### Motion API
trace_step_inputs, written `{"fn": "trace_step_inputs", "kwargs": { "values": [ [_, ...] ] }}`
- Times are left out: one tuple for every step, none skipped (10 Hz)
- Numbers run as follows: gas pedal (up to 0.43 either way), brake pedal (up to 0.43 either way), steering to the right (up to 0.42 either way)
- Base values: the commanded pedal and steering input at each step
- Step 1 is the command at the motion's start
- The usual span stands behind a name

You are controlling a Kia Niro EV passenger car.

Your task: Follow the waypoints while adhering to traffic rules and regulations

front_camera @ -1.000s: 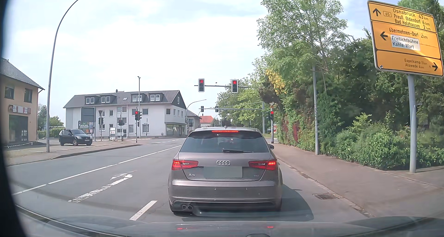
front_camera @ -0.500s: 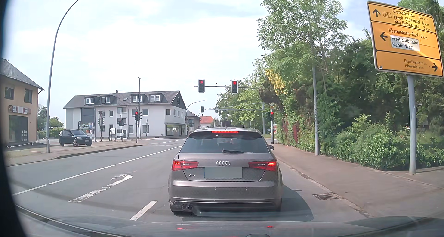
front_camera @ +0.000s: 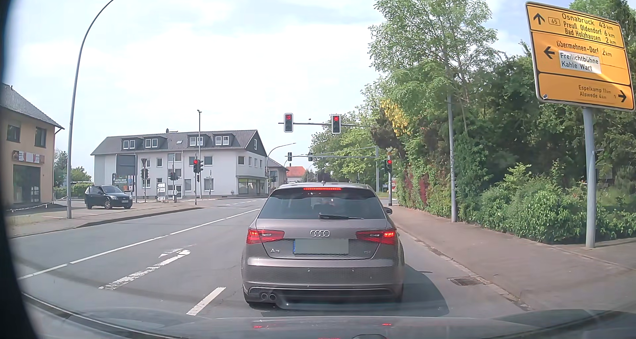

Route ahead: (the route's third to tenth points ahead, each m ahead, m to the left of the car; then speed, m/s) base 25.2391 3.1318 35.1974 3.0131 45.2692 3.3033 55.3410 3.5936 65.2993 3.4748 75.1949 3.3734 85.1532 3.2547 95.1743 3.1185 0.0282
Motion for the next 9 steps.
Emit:
{"fn": "trace_step_inputs", "kwargs": {
  "values": [
    [0.000, 0.000, -0.004],
    [0.000, 0.000, -0.005],
    [0.000, 0.000, -0.005],
    [0.000, 0.000, -0.004],
    [0.000, 0.000, -0.005],
    [0.000, 0.000, -0.004],
    [0.000, 0.000, -0.005],
    [0.000, 0.000, -0.004],
    [0.000, 0.000, -0.005]
  ]
}}
